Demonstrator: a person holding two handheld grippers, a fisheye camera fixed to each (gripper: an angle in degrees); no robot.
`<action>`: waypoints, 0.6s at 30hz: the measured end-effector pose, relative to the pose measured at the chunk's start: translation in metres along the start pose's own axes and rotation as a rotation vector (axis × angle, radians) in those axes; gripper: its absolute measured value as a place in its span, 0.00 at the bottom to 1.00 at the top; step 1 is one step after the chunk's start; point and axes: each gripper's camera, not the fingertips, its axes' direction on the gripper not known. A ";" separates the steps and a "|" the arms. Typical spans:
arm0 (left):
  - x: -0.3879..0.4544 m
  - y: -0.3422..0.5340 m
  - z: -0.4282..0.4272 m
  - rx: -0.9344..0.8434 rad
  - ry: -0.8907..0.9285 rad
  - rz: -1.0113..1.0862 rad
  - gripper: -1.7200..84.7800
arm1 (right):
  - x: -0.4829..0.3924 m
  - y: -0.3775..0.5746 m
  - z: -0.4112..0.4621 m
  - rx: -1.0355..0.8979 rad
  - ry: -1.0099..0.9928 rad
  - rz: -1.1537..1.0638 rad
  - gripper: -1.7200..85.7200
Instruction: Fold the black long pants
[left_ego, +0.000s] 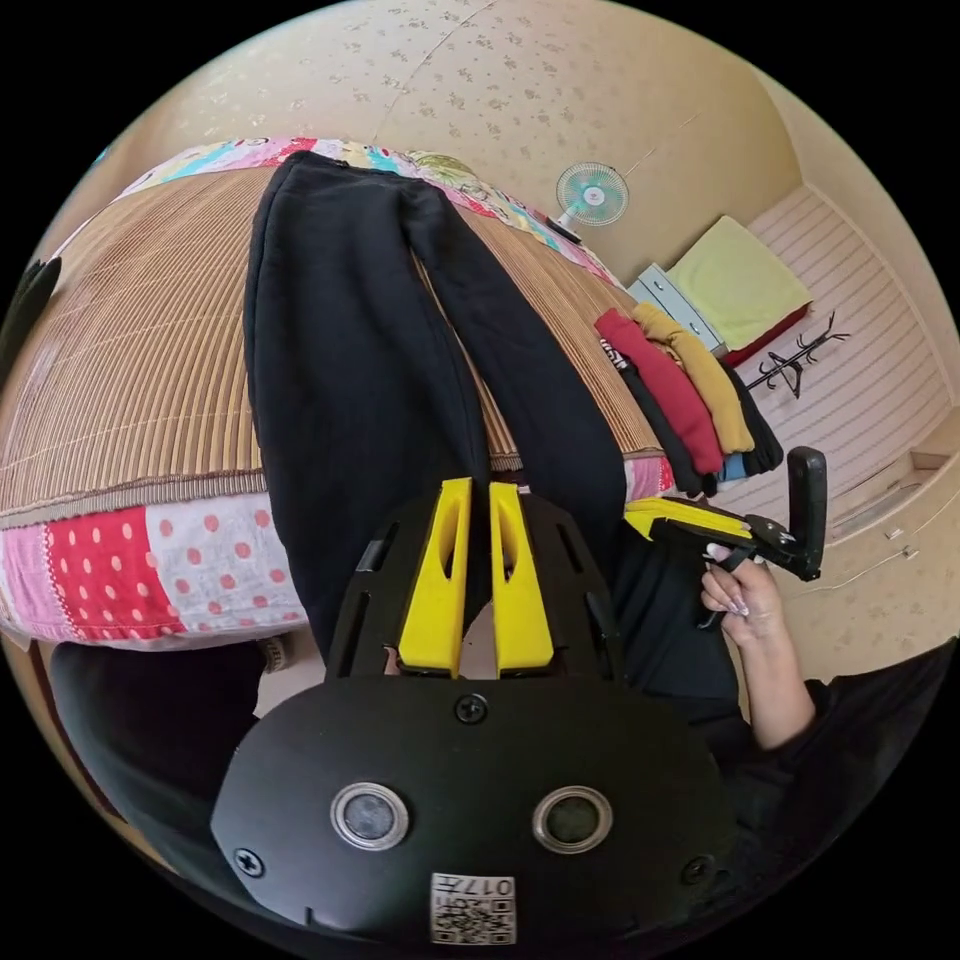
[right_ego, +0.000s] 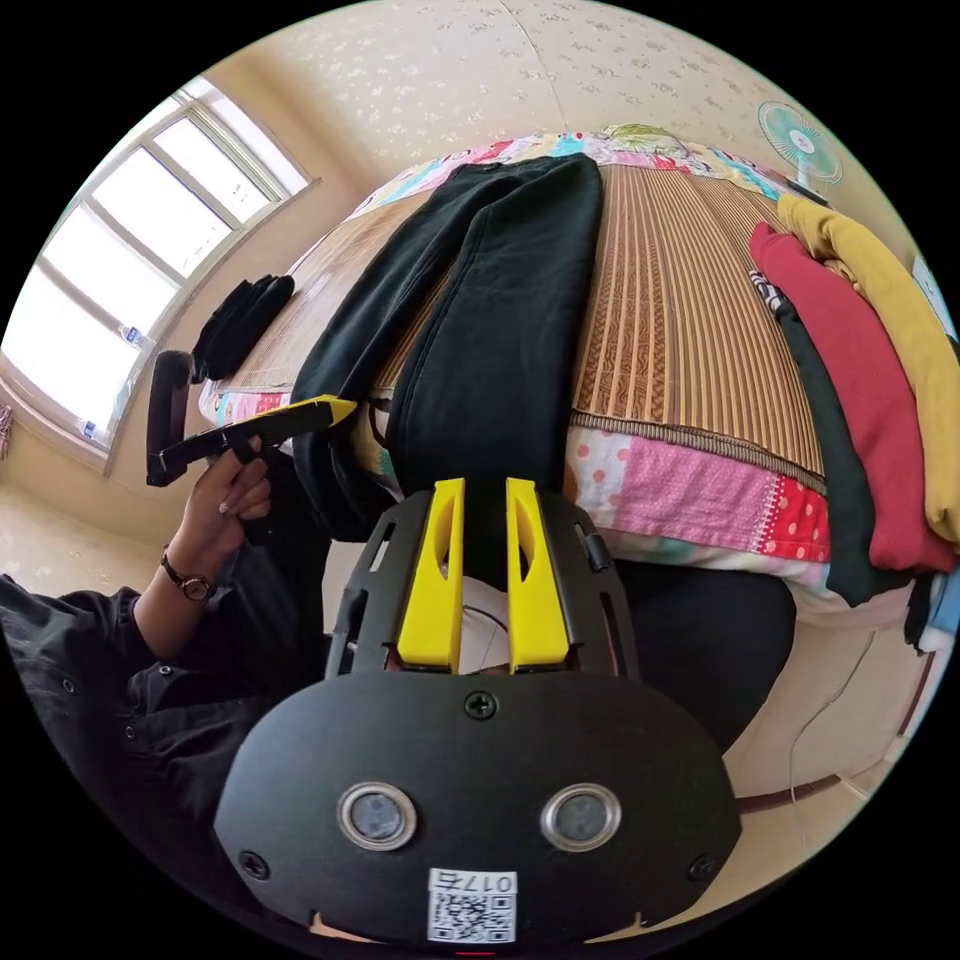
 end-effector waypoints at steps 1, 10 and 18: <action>-0.004 0.003 -0.007 -0.007 0.010 -0.005 0.08 | 0.002 0.005 -0.004 0.013 0.008 -0.001 0.11; -0.045 0.020 -0.025 -0.083 -0.216 0.006 0.10 | 0.049 0.015 0.000 -0.029 -0.063 0.183 0.15; -0.088 0.036 -0.048 -0.070 -0.090 -0.084 0.09 | 0.044 0.031 -0.018 -0.076 -0.116 0.055 0.07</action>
